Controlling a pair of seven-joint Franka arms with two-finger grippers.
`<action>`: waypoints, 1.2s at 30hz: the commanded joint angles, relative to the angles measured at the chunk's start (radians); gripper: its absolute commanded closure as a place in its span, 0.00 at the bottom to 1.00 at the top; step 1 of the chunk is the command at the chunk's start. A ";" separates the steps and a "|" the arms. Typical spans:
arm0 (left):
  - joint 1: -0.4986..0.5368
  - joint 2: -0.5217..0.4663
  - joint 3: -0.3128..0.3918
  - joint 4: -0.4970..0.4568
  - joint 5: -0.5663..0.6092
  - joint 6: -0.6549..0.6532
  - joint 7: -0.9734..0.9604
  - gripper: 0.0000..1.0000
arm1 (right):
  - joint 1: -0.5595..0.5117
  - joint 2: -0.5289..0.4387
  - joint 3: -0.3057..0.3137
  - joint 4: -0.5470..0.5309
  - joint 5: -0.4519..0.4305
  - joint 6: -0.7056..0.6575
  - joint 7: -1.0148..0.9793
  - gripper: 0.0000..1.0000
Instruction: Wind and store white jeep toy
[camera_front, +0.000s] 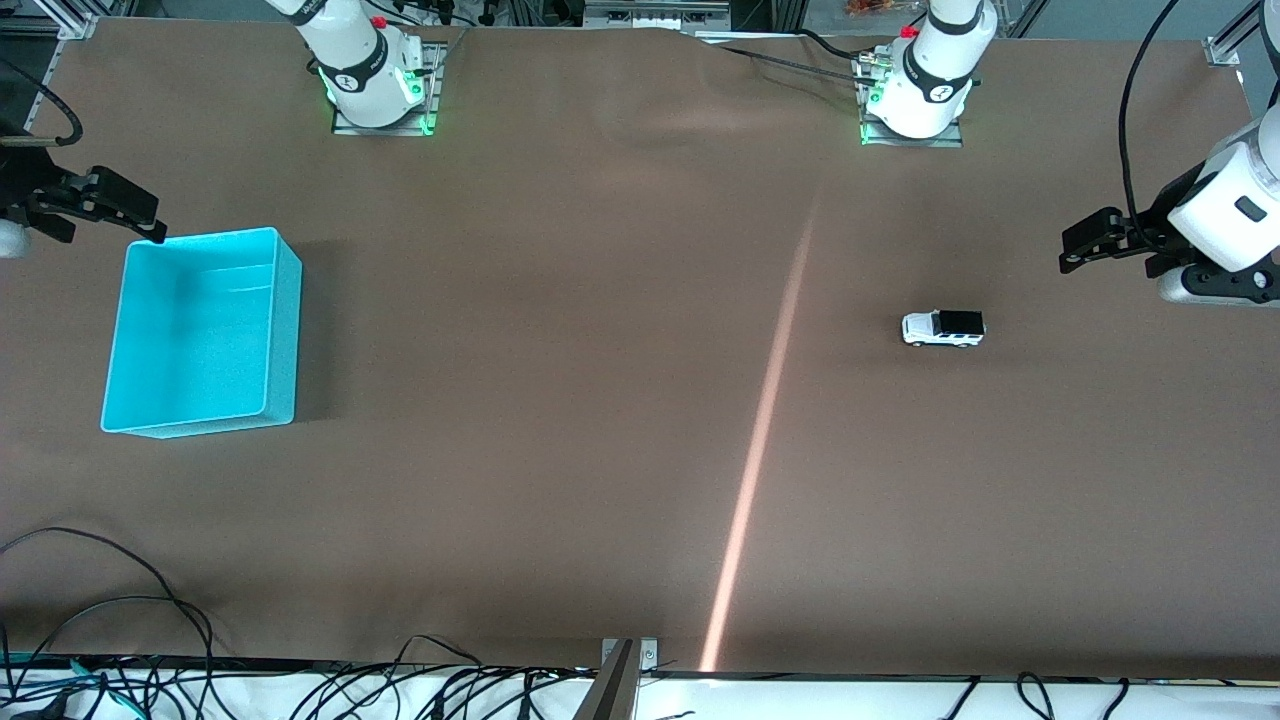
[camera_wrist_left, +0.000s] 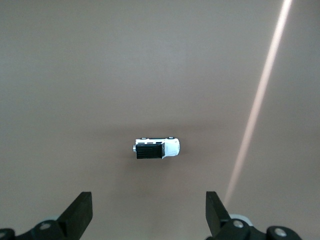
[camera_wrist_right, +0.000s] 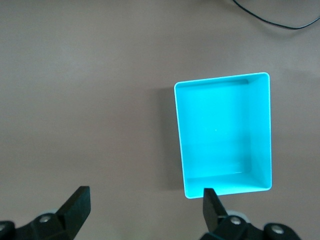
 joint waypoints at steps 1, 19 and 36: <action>0.008 -0.007 -0.010 0.007 0.026 -0.004 0.015 0.00 | 0.002 -0.002 0.005 0.022 -0.015 -0.014 0.017 0.00; 0.008 0.028 -0.005 0.007 0.026 -0.001 0.015 0.00 | 0.002 -0.010 0.001 0.022 -0.012 -0.010 0.011 0.00; 0.012 0.098 -0.002 0.005 0.026 0.000 -0.360 0.00 | 0.002 -0.008 0.001 0.022 -0.010 -0.007 0.011 0.00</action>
